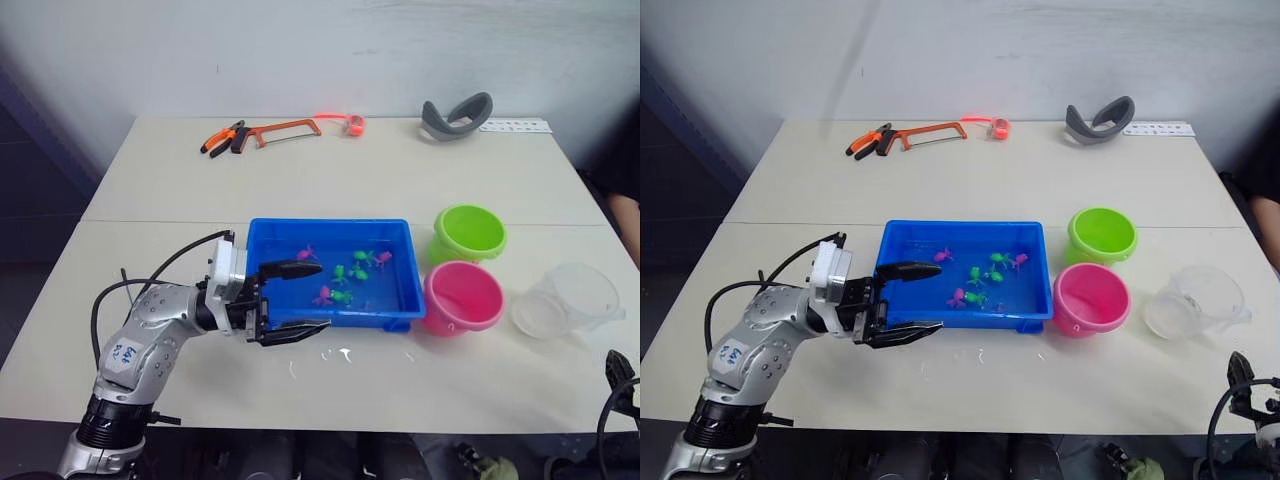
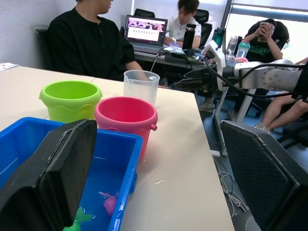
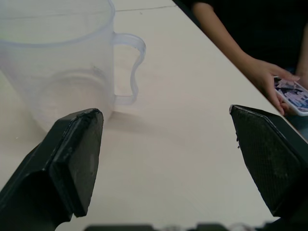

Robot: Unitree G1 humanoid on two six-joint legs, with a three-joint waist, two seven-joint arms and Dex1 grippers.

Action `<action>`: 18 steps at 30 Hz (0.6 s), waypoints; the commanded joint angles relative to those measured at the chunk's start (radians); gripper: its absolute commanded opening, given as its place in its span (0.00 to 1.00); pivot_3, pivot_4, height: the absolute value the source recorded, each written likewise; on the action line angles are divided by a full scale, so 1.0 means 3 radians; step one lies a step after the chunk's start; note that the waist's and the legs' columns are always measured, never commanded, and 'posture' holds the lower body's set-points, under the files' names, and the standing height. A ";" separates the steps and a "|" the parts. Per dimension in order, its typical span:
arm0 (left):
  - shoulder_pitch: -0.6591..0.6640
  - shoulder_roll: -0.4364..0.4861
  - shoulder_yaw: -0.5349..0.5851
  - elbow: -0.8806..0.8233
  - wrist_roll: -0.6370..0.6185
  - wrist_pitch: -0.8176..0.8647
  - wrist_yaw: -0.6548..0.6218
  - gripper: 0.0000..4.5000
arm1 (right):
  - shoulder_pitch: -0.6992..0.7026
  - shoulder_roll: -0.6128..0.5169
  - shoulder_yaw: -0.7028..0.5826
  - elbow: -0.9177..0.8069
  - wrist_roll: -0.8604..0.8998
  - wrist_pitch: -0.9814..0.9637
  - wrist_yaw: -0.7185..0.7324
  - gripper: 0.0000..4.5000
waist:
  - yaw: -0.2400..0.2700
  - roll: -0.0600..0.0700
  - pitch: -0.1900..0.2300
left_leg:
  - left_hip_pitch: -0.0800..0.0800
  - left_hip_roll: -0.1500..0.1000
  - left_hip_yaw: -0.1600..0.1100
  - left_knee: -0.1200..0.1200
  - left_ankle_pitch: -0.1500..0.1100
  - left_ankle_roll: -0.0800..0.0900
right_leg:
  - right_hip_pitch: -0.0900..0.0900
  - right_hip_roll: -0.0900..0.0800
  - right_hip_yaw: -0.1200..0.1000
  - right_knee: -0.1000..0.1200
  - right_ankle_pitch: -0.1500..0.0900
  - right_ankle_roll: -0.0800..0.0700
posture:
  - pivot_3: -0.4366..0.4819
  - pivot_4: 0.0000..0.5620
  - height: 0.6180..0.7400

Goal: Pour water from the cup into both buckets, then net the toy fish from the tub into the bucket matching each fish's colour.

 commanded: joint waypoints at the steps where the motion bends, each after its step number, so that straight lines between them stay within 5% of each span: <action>1: 0.0028 0.0035 0.0012 -0.0152 -0.0002 0.0013 0.0026 0.99 | -0.0214 -0.0147 -0.0027 0.0209 -0.0033 -0.0026 0.0078 1.00 | -0.0001 0.0001 -0.0001 | 0.0000 0.0000 0.0001 0.0000 0.0001 0.0001 | 0.0000 0.0000 0.0000 0.0001 0.0000 0.0000 | 0.48 0.27 1.00; 18: -0.0051 0.0085 0.0008 -0.0080 0.0143 -0.0079 -0.0025 0.99 | -0.0958 -0.0245 0.0109 0.1037 -0.0304 -0.0264 0.0176 1.00 | -0.0006 0.0001 -0.0001 | -0.0001 -0.0002 0.0000 0.0002 0.0007 0.0002 | 0.0001 0.0001 -0.0002 0.0002 0.0001 0.0002 | 0.48 0.27 1.00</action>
